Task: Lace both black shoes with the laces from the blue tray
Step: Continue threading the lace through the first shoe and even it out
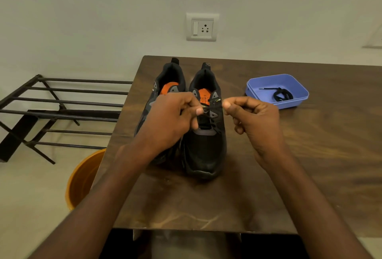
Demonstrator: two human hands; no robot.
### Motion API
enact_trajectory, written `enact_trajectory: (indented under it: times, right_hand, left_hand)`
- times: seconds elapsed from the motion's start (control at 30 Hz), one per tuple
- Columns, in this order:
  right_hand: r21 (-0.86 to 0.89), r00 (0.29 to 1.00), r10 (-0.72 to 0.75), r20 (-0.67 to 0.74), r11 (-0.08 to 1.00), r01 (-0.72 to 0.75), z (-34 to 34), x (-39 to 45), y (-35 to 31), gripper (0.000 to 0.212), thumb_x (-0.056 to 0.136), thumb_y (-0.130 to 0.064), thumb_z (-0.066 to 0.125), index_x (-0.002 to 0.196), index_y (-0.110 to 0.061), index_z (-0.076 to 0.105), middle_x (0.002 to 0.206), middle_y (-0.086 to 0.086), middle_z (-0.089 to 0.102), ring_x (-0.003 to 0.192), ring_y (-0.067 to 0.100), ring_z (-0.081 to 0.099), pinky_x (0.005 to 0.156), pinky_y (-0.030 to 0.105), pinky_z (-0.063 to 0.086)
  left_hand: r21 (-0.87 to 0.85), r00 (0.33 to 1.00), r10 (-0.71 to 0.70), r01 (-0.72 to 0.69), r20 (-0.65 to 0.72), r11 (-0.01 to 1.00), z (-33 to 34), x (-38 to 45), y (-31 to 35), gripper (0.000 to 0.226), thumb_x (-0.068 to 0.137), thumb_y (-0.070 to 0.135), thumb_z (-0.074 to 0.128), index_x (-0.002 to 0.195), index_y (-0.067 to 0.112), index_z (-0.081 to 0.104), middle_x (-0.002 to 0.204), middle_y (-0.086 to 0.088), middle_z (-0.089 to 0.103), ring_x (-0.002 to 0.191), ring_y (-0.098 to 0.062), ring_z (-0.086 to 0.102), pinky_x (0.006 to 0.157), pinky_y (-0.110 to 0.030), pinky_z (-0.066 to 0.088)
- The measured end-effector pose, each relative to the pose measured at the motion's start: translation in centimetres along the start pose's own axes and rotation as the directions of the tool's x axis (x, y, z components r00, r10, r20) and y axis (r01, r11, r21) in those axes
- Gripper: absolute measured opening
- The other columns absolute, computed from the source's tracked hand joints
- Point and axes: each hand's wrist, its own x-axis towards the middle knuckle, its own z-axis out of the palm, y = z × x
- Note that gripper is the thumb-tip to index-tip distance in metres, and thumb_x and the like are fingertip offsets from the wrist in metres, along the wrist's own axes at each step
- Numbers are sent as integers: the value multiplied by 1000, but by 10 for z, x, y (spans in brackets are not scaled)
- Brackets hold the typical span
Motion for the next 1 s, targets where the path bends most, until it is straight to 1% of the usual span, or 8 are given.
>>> enact_trajectory:
  times: [0.07, 0.17, 0.3, 0.4, 0.5, 0.67, 0.83, 1.0]
  right_hand:
    - [10, 995, 35, -93, 999, -35, -4, 3, 4, 10, 88, -22, 79, 93, -14, 79, 77, 1, 74, 65, 10, 55, 55, 26, 45]
    - [-35, 997, 11, -81, 999, -14, 1, 3, 7, 10, 87, -21, 80, 93, -14, 79, 80, 1, 76, 70, 8, 62, 57, 25, 50]
    - [-78, 998, -60, -15, 995, 59, 16, 0, 7, 8, 90, -20, 78, 96, -15, 78, 85, -2, 78, 75, 5, 70, 57, 19, 51]
    - [-53, 992, -62, -106, 997, 56, 25, 1, 12, 8, 95, -18, 73, 101, -17, 77, 85, -2, 77, 78, 4, 71, 62, 19, 55]
    - [-285, 965, -120, -232, 957, 51, 33, 11, 25, 17, 93, -28, 74, 109, -22, 74, 90, -4, 73, 83, -1, 69, 74, 22, 60]
    - [-548, 956, -150, -251, 836, -13, 48, 18, 40, 49, 77, -62, 77, 113, -28, 70, 97, -9, 66, 89, 8, 64, 78, 36, 58]
    - [-451, 954, -76, -290, 890, -66, 40, 18, 29, 29, 79, -49, 78, 100, -29, 77, 79, -15, 71, 80, 1, 68, 78, 33, 60]
    - [-276, 969, 26, -245, 956, -95, 25, 22, 29, 12, 79, -39, 78, 88, -30, 80, 77, -16, 76, 81, 4, 74, 76, 41, 64]
  left_hand:
    - [12, 1000, -17, 16, 12, 1000, 1, -1, -3, 8, 100, 15, 65, 98, 17, 73, 78, 8, 73, 79, -1, 70, 77, -12, 54]
    - [9, 1000, 5, -5, -8, 1000, 10, -1, -1, 10, 97, 17, 71, 105, 18, 75, 85, 12, 74, 83, 1, 69, 78, -14, 55]
    - [-86, 998, -29, 25, -54, 996, 18, 2, 1, 6, 96, 17, 72, 101, 15, 76, 81, 6, 74, 75, -5, 72, 72, -21, 60]
    - [-141, 990, -84, 68, -113, 988, 24, 4, -2, 3, 96, 12, 71, 95, 13, 74, 76, 2, 73, 67, -7, 71, 66, -19, 58]
    - [-72, 966, -93, 78, -243, 994, 29, 7, -6, 5, 98, 13, 69, 96, 14, 74, 72, 4, 70, 62, -9, 67, 61, -16, 55]
    - [57, 952, -22, 41, -305, 998, 37, 10, -9, 10, 97, 20, 71, 101, 20, 80, 73, 12, 70, 70, -2, 65, 72, -13, 52]
    - [109, 972, -13, 39, -234, 993, 41, 13, -13, 13, 96, 20, 71, 106, 21, 80, 74, 16, 70, 72, 3, 65, 73, -8, 51]
    - [132, 994, 13, 2, -112, 991, 39, 19, -13, 15, 95, 19, 72, 108, 22, 80, 86, 11, 74, 78, 2, 66, 82, -23, 59]
